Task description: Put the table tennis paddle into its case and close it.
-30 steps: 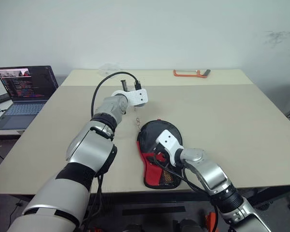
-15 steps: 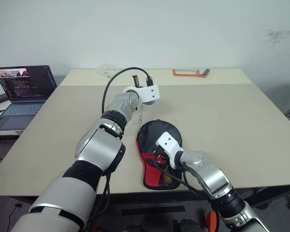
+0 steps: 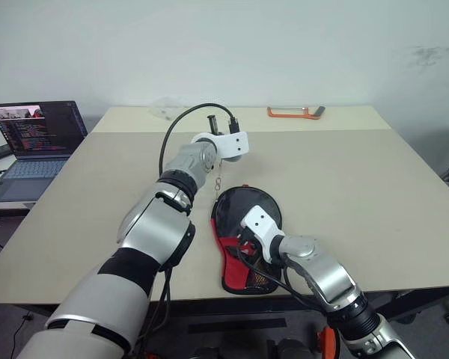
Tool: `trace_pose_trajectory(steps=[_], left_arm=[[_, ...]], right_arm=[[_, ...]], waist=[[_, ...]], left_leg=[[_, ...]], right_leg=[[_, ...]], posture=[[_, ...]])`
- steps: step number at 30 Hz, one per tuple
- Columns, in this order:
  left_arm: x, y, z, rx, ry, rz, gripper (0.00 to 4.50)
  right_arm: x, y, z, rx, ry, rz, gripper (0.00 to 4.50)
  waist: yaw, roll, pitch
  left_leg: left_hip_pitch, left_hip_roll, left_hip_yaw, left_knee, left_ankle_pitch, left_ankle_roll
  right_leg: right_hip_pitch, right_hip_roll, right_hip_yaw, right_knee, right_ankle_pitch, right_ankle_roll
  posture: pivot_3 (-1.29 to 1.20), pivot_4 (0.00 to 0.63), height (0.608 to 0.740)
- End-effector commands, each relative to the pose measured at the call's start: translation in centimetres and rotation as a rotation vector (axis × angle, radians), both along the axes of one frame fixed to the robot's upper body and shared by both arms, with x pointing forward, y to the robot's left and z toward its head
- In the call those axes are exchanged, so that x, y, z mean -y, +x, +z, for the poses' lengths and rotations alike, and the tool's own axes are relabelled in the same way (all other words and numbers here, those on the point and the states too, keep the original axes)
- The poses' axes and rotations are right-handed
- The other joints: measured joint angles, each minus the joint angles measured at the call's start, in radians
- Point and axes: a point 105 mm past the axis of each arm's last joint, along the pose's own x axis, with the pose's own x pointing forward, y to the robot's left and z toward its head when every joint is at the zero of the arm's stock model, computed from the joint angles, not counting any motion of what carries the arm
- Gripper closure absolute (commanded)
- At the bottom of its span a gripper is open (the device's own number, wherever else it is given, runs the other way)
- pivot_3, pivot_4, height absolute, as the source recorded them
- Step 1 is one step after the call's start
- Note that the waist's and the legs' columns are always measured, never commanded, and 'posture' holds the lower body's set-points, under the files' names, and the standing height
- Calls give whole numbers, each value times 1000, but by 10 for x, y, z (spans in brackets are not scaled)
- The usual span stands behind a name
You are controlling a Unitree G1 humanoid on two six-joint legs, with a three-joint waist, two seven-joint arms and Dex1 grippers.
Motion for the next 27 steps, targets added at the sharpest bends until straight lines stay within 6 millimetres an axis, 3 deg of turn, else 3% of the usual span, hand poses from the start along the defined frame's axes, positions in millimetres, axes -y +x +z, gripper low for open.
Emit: trace_pose_trajectory(steps=[1, 9, 20, 27], left_arm=[[10, 1, 52, 147, -3, -28, 4474], [37, -3, 43, 169, 179, -116, 4474], [61, -8, 43, 230, 383, -211, 4474], [89, -16, 48, 312, 492, -306, 4474]], right_arm=[[8, -37, -72, -300, -134, 6, 0], [6, -43, -72, -308, -135, 6, 0], [3, -52, -74, -324, -126, -3, 0], [1, -57, -75, -333, -121, 0, 0]], waist=[[0, 0, 0], [1, 0, 0], [2, 0, 0], [2, 0, 0]], left_leg=[[0, 0, 0, 0, 0, 0], [0, 0, -1, 0, -1, 0], [0, 0, 0, 0, -4, 1], [-1, 0, 0, 0, -4, 2]], right_leg=[[0, 0, 0, 0, 0, 0], [2, 0, -1, -3, 0, 0], [2, 0, -1, -4, -1, 2], [2, 0, -1, -4, -2, 3]], posture=[[0, 150, 740], [0, 150, 740], [0, 150, 740], [0, 150, 740]])
